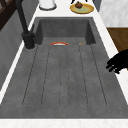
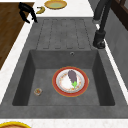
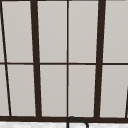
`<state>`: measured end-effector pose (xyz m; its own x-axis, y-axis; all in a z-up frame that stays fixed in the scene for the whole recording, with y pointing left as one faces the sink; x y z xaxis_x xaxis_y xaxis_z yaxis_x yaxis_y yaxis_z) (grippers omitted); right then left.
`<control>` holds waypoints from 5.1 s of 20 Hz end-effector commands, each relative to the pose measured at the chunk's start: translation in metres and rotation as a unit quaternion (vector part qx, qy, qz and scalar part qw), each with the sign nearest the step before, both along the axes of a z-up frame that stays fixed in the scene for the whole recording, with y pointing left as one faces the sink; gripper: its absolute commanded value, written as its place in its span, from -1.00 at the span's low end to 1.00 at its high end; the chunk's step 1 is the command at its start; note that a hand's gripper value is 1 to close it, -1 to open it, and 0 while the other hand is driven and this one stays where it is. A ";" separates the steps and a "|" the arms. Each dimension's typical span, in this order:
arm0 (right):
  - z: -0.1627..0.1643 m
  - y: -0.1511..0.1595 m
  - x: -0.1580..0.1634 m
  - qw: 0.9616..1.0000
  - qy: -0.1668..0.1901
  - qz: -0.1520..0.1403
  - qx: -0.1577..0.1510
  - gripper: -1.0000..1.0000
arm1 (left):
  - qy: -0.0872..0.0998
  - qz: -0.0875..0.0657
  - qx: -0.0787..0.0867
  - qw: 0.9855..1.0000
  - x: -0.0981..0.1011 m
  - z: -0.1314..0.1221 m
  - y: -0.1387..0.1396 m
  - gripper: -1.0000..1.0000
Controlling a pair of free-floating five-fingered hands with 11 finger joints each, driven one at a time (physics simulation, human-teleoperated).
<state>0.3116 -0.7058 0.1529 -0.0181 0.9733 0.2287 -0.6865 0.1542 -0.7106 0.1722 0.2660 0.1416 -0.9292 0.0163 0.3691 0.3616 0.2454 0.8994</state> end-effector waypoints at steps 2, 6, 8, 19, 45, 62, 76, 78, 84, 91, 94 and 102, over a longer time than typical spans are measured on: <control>0.011 0.017 0.000 1.000 0.027 0.001 -0.002 -1.00 | 0.000 0.000 0.000 1.000 0.000 0.000 0.000 0.00; 0.008 0.029 0.009 1.000 0.018 -0.001 -0.009 -1.00 | 0.000 0.000 0.000 1.000 0.000 0.000 0.000 0.00; 0.004 0.029 0.007 1.000 0.014 0.000 -0.007 -1.00 | 0.000 0.000 0.000 1.000 0.000 0.000 0.000 0.00; -0.015 0.015 0.001 1.000 -0.007 0.001 0.012 -1.00 | 0.000 0.000 0.000 1.000 0.000 0.000 0.000 0.00; 0.034 0.044 -0.015 0.969 -0.219 -0.105 -0.054 1.00 | 0.000 0.000 0.000 1.000 0.000 0.000 0.000 0.00; 0.082 0.144 0.018 0.970 -0.219 -0.092 -0.060 1.00 | 0.000 0.000 0.000 1.000 0.000 0.000 0.000 0.00; 0.066 0.249 0.023 0.965 -0.239 -0.095 -0.044 1.00 | 0.000 0.000 0.000 1.000 0.000 0.000 0.000 0.00; 0.067 0.266 0.029 0.967 -0.232 -0.098 -0.043 1.00 | 0.000 0.000 0.000 1.000 0.000 0.000 0.000 0.00; 0.062 0.312 0.054 0.969 -0.221 -0.093 -0.054 1.00 | 0.000 0.000 0.000 1.000 0.000 0.000 0.000 0.00; 0.030 0.369 0.081 0.969 -0.223 -0.092 -0.061 1.00 | 0.000 0.000 0.000 1.000 0.000 0.000 0.000 0.00; 0.004 0.393 0.085 0.966 -0.232 -0.094 -0.060 1.00 | 0.000 0.000 0.000 1.000 0.000 0.000 0.000 0.00; -0.059 0.459 0.095 0.965 -0.237 -0.096 -0.056 1.00 | 0.000 0.000 0.000 1.000 0.000 0.000 0.000 0.00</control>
<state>0.4041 -0.2699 0.1166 0.0884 0.9883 0.1243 -0.2428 0.1424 -0.9596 0.1722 0.2660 0.1416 -0.9292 0.0163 0.3691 0.3616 0.2454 0.8994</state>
